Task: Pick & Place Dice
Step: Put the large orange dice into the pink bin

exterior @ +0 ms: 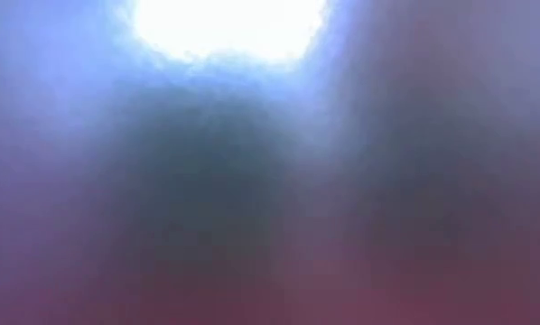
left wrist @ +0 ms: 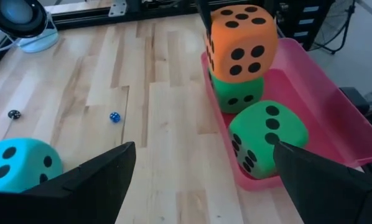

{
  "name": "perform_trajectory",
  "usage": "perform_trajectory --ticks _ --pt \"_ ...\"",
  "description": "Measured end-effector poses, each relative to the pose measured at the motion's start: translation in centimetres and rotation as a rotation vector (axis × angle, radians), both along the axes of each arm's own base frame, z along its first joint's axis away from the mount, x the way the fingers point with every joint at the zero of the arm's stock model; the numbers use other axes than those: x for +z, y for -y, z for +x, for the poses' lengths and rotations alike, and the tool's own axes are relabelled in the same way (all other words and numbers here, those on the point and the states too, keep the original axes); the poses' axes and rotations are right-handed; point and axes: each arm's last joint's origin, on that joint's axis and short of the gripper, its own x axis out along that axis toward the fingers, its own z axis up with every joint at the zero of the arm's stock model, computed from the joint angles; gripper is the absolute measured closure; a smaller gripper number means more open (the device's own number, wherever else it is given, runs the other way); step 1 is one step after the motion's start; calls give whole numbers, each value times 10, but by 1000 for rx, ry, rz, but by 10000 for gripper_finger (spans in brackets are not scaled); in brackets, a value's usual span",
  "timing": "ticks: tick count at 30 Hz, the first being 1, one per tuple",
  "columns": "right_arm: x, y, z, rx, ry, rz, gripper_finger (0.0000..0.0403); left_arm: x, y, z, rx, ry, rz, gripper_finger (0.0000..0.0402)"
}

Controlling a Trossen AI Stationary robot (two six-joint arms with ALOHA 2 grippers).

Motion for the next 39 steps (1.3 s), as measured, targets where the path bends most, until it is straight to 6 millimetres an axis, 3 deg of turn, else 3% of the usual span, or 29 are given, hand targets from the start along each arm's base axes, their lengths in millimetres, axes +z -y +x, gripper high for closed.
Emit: perform_trajectory --ticks 39 --pt "0 -1 2 1 17 12 23 0 0 0 -1 2 1 16"
